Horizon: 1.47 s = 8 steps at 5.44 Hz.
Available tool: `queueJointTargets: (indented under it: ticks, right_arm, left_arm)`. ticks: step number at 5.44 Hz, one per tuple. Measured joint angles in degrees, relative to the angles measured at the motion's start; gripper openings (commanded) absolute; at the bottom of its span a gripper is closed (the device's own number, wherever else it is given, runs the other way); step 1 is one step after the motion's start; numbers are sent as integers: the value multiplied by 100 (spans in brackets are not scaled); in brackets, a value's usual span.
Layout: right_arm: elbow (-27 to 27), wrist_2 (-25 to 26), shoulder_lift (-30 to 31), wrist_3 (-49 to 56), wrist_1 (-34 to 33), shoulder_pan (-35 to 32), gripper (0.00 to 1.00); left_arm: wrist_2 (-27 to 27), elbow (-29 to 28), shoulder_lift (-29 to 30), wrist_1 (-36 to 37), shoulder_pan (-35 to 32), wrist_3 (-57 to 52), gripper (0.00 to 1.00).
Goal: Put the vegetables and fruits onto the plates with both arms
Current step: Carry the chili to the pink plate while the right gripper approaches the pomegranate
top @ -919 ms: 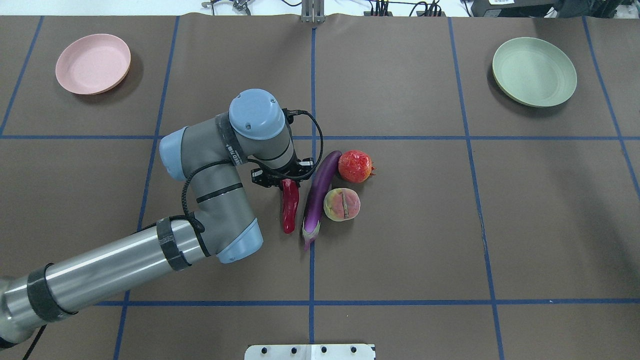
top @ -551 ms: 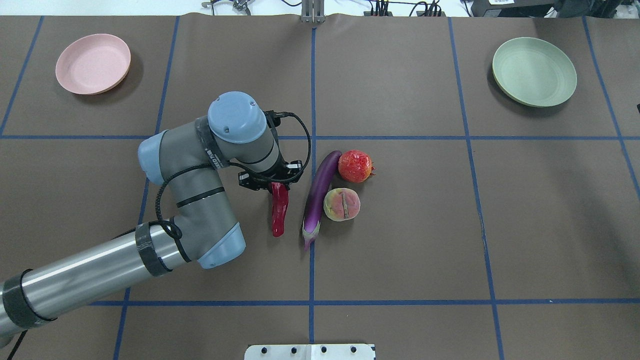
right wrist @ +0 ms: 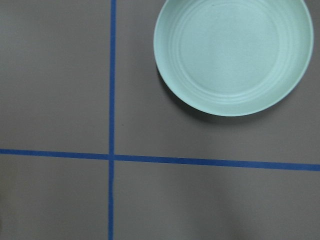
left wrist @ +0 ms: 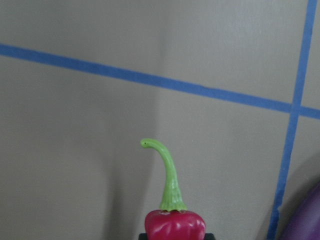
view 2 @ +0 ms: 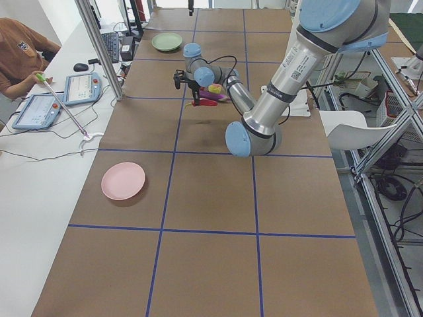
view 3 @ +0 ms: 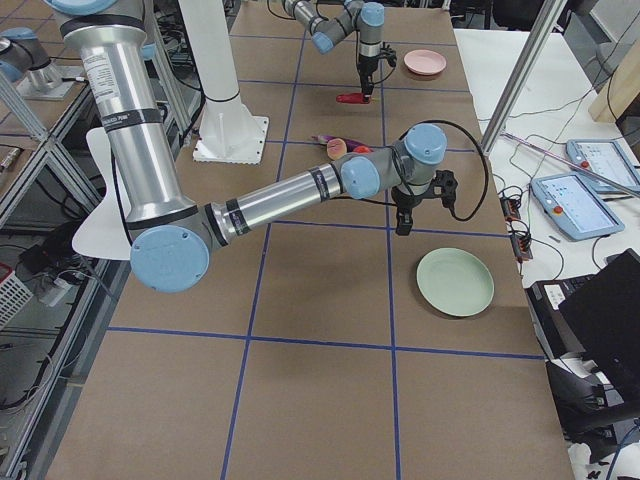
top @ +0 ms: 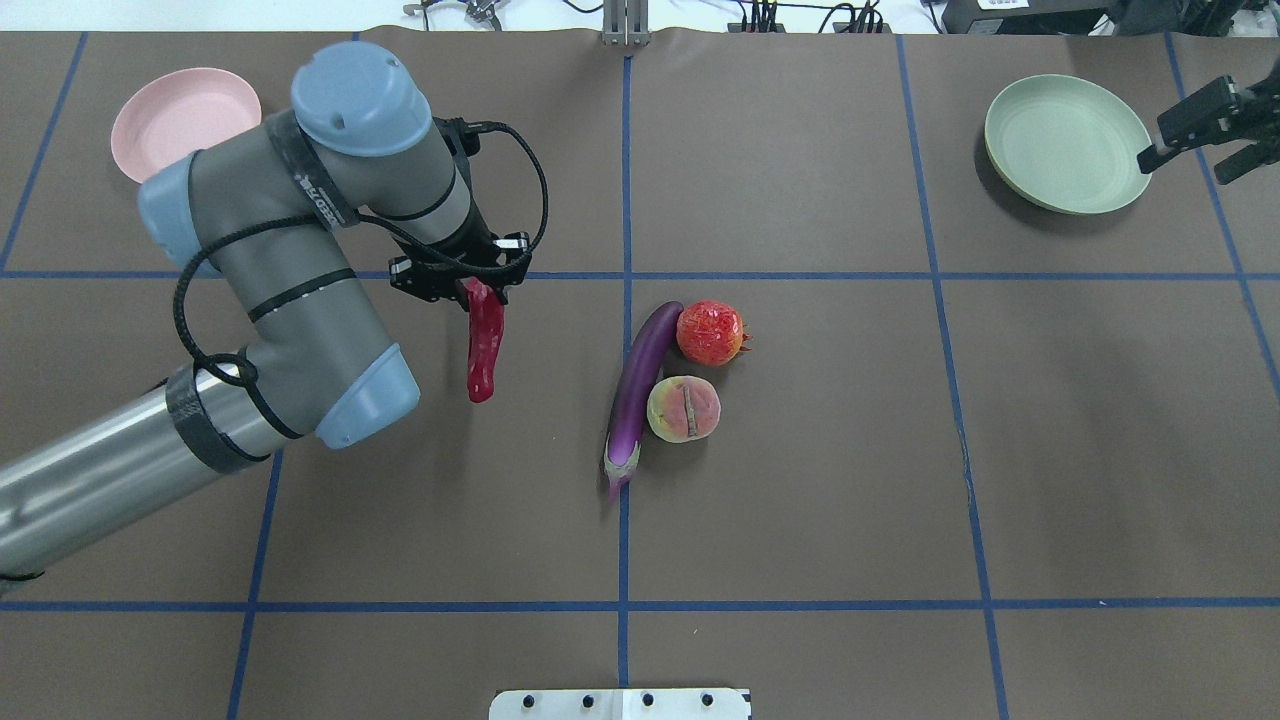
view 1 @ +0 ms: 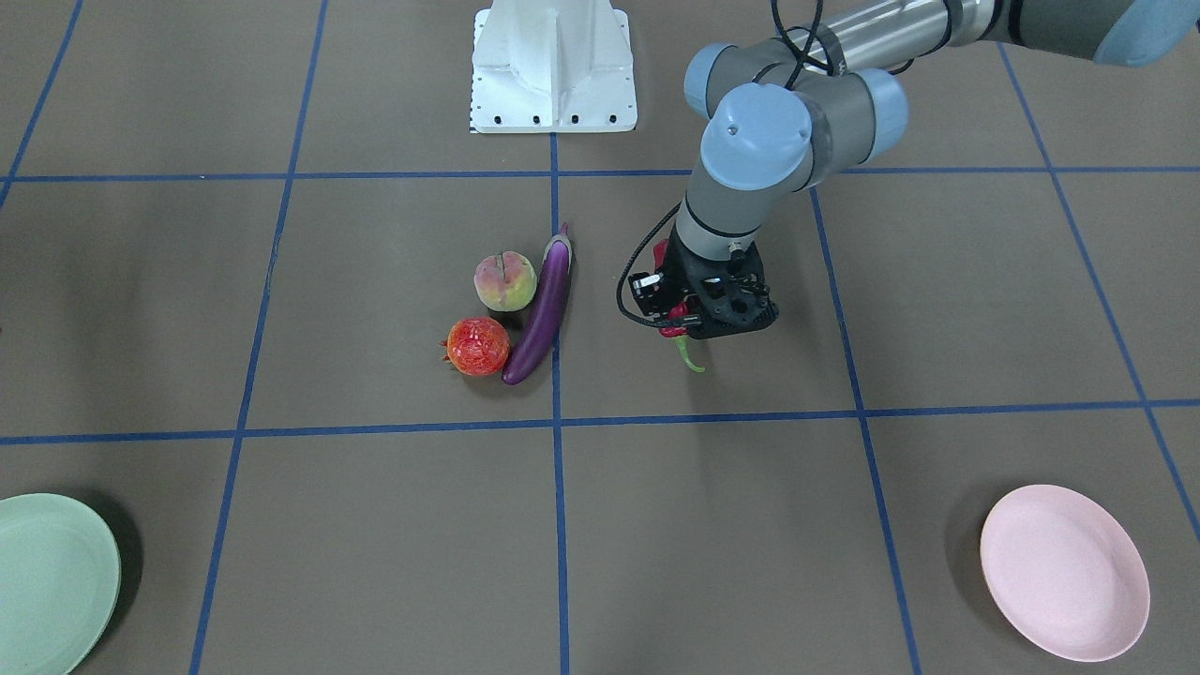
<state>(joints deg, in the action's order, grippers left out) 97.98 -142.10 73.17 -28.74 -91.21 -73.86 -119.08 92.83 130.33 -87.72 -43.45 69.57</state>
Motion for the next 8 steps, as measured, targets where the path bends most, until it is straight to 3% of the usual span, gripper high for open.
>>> queueJointTargets:
  ticks: [3,5,8]
  right_arm:
    - [-73,553,-771,-1702,233,1100,100]
    - [-479,1234,-1352,-2909,695,1894,100]
    - [-1266,1993,-2252,-4042,1237,2764,100]
  left_arm:
    - [-85,-471,10,328,-1188,-701,0]
    - [-93,-1304,68,207,-2013,-1728,0]
    - [-93,-2601,296,-565,-2652,-2277,0]
